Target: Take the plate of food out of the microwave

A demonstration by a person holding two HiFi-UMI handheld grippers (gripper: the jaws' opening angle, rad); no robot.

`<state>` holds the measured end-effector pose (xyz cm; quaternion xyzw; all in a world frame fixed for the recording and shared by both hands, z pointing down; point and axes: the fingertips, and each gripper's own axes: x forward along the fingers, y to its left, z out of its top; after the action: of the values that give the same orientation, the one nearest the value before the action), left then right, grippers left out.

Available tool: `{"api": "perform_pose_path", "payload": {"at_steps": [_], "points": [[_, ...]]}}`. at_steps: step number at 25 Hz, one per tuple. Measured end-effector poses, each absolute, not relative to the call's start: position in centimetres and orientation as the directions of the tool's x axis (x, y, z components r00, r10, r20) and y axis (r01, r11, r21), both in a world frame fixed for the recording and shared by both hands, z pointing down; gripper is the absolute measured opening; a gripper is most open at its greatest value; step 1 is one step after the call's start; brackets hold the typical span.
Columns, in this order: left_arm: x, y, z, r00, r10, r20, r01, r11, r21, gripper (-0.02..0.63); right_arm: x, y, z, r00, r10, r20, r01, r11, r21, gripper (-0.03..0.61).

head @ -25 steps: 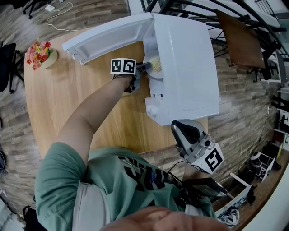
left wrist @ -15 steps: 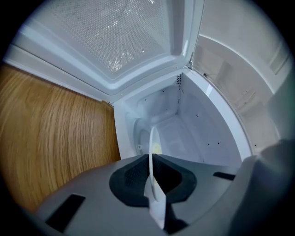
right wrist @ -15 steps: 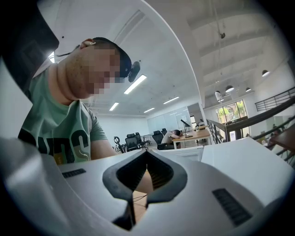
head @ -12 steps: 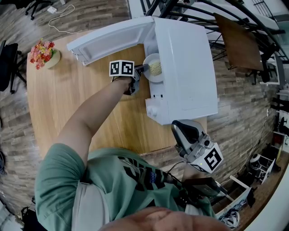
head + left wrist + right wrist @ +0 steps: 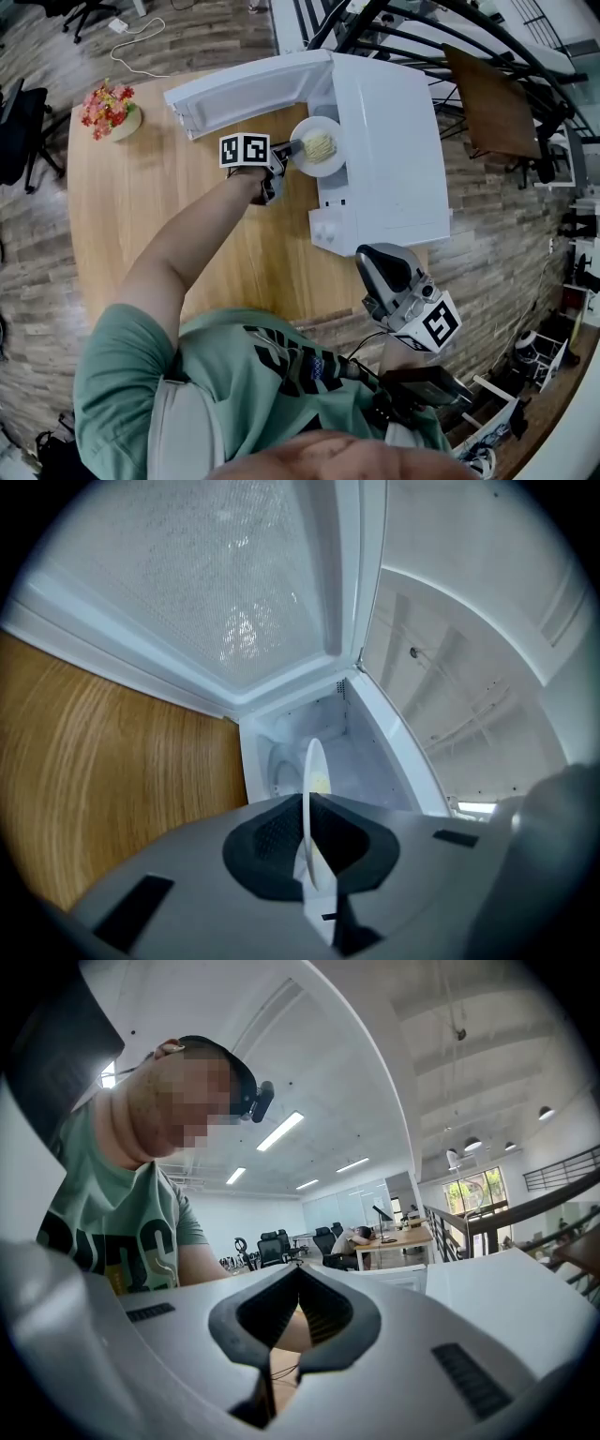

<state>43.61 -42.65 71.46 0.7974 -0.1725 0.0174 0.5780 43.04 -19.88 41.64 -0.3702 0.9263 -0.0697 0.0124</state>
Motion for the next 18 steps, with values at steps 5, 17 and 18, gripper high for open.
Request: {"api": "perform_pose_path", "payload": {"at_steps": [5, 17, 18], "points": [[39.9, -42.4, 70.0, 0.929, -0.283, 0.239, -0.315, -0.263, 0.912, 0.020, 42.0, -20.5, 41.7, -0.709, -0.704, 0.037, -0.702, 0.701, -0.128, 0.006], [29.1, -40.5, 67.3, 0.898, -0.351, 0.265, -0.352, -0.214, 0.911, 0.020, 38.7, -23.9, 44.4, -0.620, -0.779, 0.094, -0.785, 0.616, -0.070, 0.006], [28.1, -40.3, 66.9, 0.895, -0.361, 0.263, -0.353, -0.210, 0.912, 0.020, 38.2, -24.2, 44.5, -0.619, -0.780, 0.097, -0.786, 0.615, -0.067, 0.006]]}}
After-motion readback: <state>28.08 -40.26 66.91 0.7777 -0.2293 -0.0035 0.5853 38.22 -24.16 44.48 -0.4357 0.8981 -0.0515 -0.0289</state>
